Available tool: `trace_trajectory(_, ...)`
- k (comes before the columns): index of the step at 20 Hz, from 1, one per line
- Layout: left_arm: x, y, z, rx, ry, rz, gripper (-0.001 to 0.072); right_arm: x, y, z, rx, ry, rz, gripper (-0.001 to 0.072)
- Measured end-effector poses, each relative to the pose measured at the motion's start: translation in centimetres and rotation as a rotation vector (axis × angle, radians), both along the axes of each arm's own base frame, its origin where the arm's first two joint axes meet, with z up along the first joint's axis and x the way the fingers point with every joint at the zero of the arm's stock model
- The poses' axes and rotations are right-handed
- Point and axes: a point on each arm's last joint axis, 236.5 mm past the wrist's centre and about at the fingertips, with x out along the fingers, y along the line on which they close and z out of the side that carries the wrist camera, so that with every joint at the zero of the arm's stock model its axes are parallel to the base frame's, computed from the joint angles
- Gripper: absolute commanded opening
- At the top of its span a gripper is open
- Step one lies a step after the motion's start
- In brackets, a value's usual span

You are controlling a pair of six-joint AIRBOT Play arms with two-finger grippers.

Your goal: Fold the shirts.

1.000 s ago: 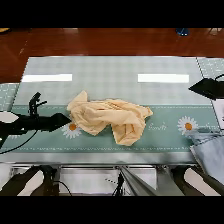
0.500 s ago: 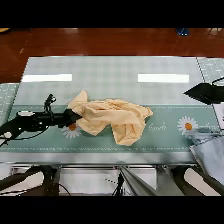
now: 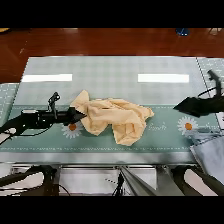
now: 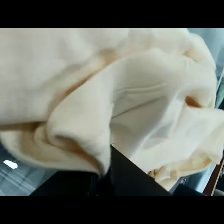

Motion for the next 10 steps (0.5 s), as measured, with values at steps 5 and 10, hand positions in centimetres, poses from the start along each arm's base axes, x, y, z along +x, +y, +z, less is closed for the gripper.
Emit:
trace_trajectory(5,-0.8,-0.9,1.1,-0.045,-0.032,-0.066,0.0030,-3.5,7.4,-4.9,0.047,0.066,0.117,0.0585)
trace_trajectory(10,-1.0,-0.6,2.1,-0.088,-0.049,-0.078,0.0030,-2.6,10.4,-7.0,0.029,0.019,0.054,0.0584)
